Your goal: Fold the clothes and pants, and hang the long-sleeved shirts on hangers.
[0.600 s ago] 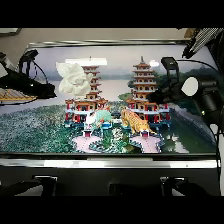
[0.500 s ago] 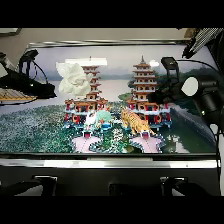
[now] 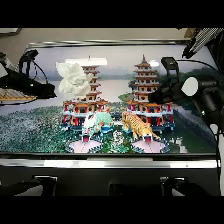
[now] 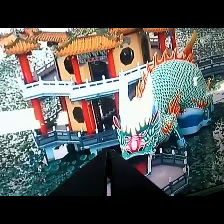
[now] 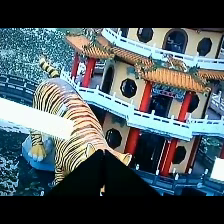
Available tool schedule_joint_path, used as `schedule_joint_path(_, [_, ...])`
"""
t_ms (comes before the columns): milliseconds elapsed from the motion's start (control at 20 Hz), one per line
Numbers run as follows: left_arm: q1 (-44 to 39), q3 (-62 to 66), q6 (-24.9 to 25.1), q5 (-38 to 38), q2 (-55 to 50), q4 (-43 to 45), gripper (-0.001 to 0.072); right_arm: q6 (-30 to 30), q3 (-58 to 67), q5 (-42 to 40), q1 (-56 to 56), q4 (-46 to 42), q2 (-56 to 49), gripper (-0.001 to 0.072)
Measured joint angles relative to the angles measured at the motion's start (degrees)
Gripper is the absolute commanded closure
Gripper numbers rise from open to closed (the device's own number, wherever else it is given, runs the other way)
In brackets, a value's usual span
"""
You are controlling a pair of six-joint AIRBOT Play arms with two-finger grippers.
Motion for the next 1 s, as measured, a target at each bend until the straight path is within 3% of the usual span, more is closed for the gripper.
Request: schedule_joint_path(1000, [0.0, 0.0, 0.0, 0.0, 0.0, 0.0, 0.0672, 0.02, 0.0, -0.07, 0.0, 0.0, 0.0, 0.068])
